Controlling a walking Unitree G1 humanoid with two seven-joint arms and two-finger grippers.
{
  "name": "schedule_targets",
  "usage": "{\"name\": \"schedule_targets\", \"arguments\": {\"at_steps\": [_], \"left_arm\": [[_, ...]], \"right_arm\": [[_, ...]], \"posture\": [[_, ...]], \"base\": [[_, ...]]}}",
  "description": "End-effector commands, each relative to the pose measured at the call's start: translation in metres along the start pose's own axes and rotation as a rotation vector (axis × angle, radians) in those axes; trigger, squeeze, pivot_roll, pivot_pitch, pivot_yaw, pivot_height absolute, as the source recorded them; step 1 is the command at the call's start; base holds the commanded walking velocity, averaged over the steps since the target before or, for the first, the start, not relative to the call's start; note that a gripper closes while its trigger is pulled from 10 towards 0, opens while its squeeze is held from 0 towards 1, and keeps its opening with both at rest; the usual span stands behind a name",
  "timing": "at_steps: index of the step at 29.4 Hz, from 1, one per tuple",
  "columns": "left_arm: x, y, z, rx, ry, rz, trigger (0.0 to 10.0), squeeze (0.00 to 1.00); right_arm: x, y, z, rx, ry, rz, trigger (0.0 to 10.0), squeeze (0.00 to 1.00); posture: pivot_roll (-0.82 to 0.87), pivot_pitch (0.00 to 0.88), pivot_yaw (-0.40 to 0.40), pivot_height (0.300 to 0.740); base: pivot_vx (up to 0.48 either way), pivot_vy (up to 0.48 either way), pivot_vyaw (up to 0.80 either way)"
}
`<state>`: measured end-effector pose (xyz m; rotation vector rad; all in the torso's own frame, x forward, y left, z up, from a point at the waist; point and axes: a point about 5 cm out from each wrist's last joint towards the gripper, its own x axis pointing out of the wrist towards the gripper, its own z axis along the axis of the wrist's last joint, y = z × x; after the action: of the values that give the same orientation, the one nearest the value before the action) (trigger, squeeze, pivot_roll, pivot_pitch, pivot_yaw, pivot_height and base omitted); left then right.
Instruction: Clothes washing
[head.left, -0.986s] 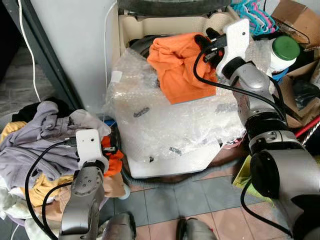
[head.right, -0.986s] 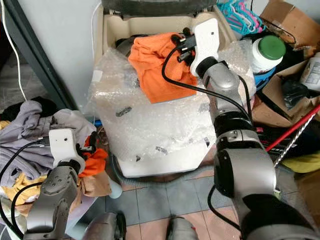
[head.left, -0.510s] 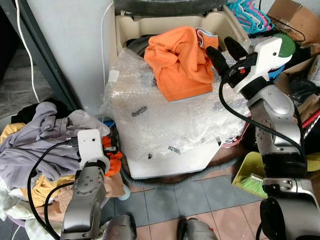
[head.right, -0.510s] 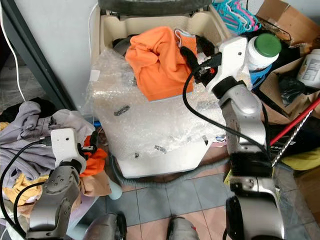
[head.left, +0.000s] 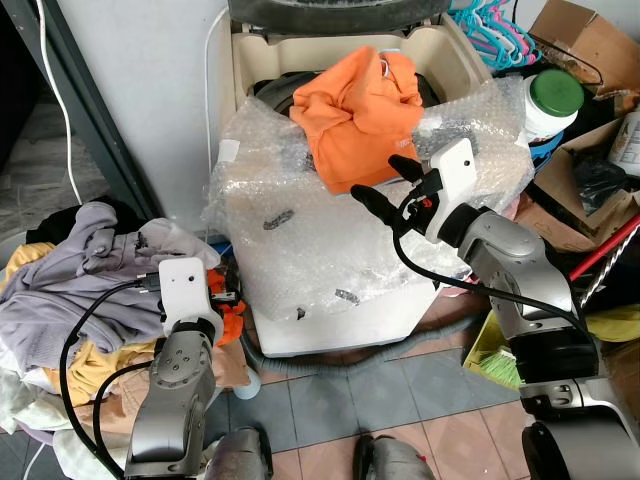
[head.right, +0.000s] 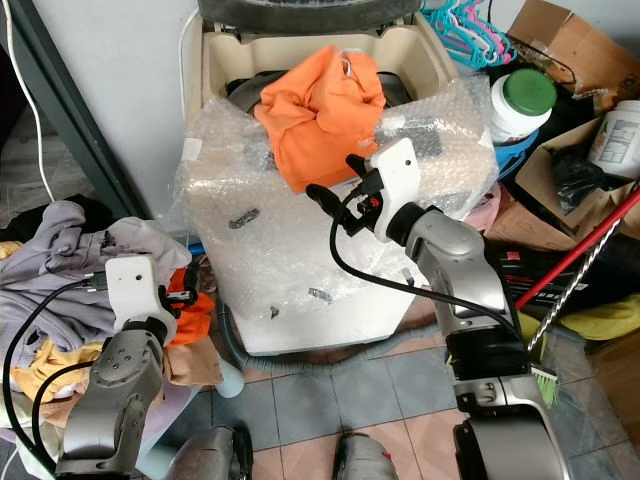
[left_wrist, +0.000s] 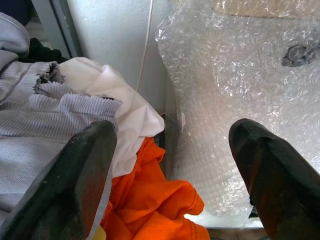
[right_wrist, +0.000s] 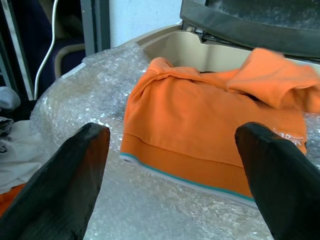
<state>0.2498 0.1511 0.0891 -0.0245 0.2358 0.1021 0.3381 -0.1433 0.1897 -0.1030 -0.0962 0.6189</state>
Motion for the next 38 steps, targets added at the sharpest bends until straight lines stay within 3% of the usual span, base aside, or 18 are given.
{"name": "schedule_targets", "arguments": {"at_steps": [1,9,10,11,12,14,17,20,32,38], "left_arm": [[0.0,0.002,-0.001,0.015,-0.003,-0.001,10.0,0.0],[0.006,-0.002,0.003,0.035,-0.016,-0.043,10.0,0.0],[0.007,-0.002,0.003,0.043,-0.017,-0.044,10.0,0.0],[0.007,-0.002,0.004,0.049,-0.02,-0.044,10.0,0.0],[0.007,-0.002,0.004,0.049,-0.021,-0.044,10.0,0.0],[0.007,-0.001,0.003,0.048,-0.022,-0.043,10.0,0.0],[0.006,0.001,0.002,0.05,-0.019,-0.037,10.0,0.0],[0.004,0.002,0.001,0.049,-0.016,-0.031,10.0,0.0],[0.004,0.004,0.0,0.044,-0.012,-0.022,10.0,0.0],[0.004,0.006,0.001,0.027,-0.017,-0.027,10.0,0.0]], "right_arm": [[-0.008,-0.003,-0.001,-0.05,-0.03,-0.106,10.0,1.0],[-0.041,0.022,-0.023,-0.095,-0.024,-0.189,10.0,1.0],[-0.045,0.024,-0.026,-0.094,-0.013,-0.214,10.0,0.98],[-0.051,0.023,-0.034,-0.065,0.007,-0.282,10.0,0.84],[-0.054,0.023,-0.037,-0.044,0.016,-0.318,10.0,0.84],[-0.061,0.019,-0.046,0.014,0.041,-0.428,10.0,0.02],[-0.07,0.017,-0.048,-0.012,0.043,-0.534,10.0,0.0],[-0.077,0.018,-0.049,-0.034,0.048,-0.564,10.0,0.0],[-0.101,0.032,-0.065,-0.01,0.117,-0.617,10.0,0.0],[-0.111,0.039,-0.07,0.012,0.152,-0.65,10.0,0.0]], "posture": [[0.01,0.078,0.006,0.74],[-0.02,0.069,0.04,0.74],[-0.02,0.068,0.038,0.74],[-0.02,0.07,0.036,0.74],[-0.02,0.07,0.035,0.74],[-0.02,0.072,0.029,0.74],[-0.02,0.077,0.024,0.74],[-0.02,0.079,0.02,0.74],[-0.01,0.077,0.01,0.74],[-0.01,0.08,0.004,0.74]], "base": [[0.0,0.0,0.0],[0.0,-0.277,0.0],[0.0,-0.446,0.0],[0.0,-0.48,0.0],[0.0,-0.48,0.0],[0.0,-0.48,-0.24],[0.0,-0.32,-0.71],[0.0,0.0,-0.8],[0.0,-0.213,-0.72],[0.0,0.0,0.0]]}}
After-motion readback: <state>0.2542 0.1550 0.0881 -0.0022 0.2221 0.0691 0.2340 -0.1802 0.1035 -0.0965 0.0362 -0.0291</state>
